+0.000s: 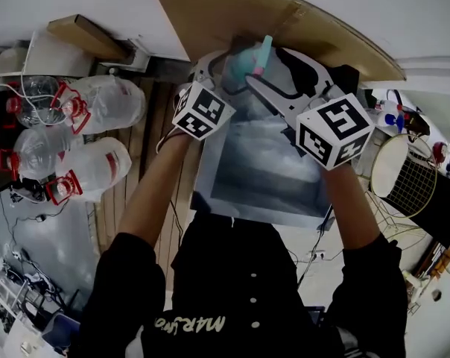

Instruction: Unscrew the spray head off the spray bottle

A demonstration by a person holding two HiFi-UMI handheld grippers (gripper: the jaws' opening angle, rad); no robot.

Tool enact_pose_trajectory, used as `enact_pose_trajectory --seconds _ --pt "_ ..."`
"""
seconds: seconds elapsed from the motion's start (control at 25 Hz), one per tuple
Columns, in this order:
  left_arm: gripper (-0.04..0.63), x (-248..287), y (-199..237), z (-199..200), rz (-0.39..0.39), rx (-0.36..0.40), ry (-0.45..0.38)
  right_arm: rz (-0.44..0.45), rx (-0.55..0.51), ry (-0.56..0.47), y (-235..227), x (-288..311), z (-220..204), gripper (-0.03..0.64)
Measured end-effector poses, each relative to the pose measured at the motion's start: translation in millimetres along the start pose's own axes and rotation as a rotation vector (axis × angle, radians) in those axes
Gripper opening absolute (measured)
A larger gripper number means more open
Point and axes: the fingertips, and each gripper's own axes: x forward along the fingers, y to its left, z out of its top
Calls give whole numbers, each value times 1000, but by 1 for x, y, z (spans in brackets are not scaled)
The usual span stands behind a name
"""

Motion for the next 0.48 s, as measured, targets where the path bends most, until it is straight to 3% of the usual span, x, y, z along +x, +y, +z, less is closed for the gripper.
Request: enact_pose_trajectory --seconds 0.28,0.48 --pt "400 28 -2 -4 -48 40 41 -111 25 25 -11 22 -9 333" --pt "397 40 2 -8 -17 32 73 -142 -3 33 -12 29 -12 327"
